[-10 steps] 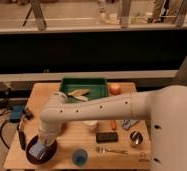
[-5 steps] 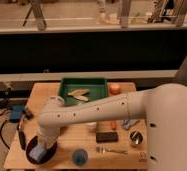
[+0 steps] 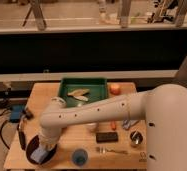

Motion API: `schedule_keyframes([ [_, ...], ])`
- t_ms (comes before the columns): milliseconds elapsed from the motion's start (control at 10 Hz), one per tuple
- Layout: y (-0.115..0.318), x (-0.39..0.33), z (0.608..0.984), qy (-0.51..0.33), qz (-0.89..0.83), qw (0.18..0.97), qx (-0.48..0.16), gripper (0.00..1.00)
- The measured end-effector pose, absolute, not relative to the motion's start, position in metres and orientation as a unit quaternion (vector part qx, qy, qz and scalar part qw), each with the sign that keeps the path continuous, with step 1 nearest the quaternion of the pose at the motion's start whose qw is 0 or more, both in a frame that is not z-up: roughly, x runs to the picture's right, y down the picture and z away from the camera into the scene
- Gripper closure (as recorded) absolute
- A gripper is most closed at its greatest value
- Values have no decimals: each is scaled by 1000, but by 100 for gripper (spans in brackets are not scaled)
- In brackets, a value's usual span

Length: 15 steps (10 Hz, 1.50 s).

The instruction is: Wipe purple bowl with sponge

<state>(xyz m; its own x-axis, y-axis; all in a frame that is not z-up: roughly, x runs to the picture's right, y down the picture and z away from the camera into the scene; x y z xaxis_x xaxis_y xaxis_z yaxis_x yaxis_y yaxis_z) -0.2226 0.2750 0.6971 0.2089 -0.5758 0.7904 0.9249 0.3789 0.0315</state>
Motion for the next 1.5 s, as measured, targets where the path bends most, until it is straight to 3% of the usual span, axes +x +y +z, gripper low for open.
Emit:
schedule_keyframes([
  [700,275,-220,685,-386,-512,730,-235,100],
  [1500,264,-268,689,-403,-533,710,-222,100],
])
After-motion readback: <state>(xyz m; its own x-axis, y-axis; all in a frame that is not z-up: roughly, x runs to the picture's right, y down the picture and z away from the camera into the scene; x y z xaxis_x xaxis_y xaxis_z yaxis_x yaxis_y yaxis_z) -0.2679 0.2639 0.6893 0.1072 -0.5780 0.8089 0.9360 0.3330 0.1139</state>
